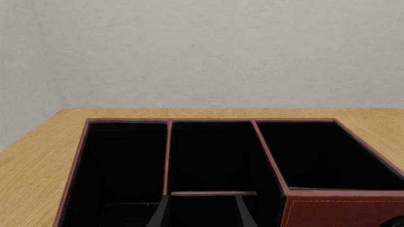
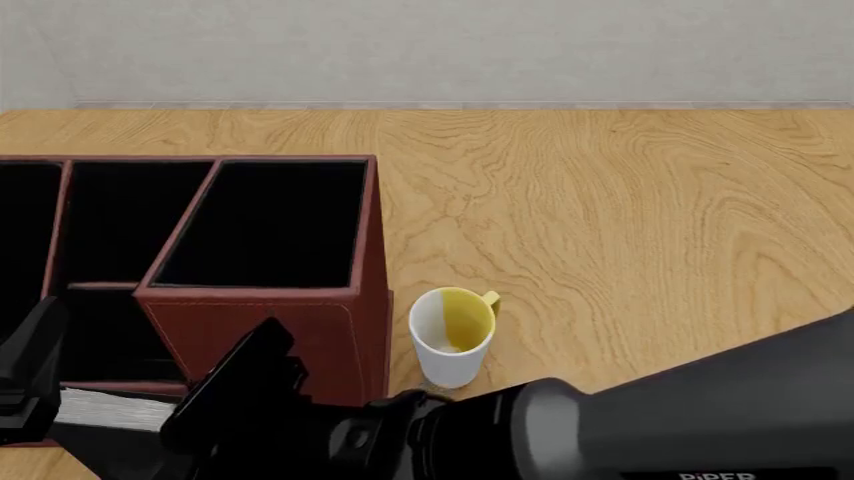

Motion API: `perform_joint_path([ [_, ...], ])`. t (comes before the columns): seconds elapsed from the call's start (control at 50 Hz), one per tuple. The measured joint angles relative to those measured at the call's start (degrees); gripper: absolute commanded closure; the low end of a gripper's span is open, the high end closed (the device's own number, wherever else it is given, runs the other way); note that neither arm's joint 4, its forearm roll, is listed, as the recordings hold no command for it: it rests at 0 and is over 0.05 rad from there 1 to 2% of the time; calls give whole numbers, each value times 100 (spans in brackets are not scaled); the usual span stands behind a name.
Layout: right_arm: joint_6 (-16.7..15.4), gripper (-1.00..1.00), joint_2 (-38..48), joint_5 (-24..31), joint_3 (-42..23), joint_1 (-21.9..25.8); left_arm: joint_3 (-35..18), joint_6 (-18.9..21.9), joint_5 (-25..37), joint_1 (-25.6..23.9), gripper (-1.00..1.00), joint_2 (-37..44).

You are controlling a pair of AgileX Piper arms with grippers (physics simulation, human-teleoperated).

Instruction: Pick up the book and place it in the right compartment of the caddy.

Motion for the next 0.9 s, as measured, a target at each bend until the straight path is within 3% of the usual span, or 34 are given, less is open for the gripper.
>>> perform_joint_path([
  [0.8, 91, -100, 169, -106, -85, 2, 0, -1, 0, 0, -100, 0],
  [0.82, 95, 100, 170, -109, -85, 1, 0, 0, 0, 0, -100, 0],
  [0.9, 51, 100, 192, -121, -104, 6, 0, 0, 0, 0, -100, 0],
])
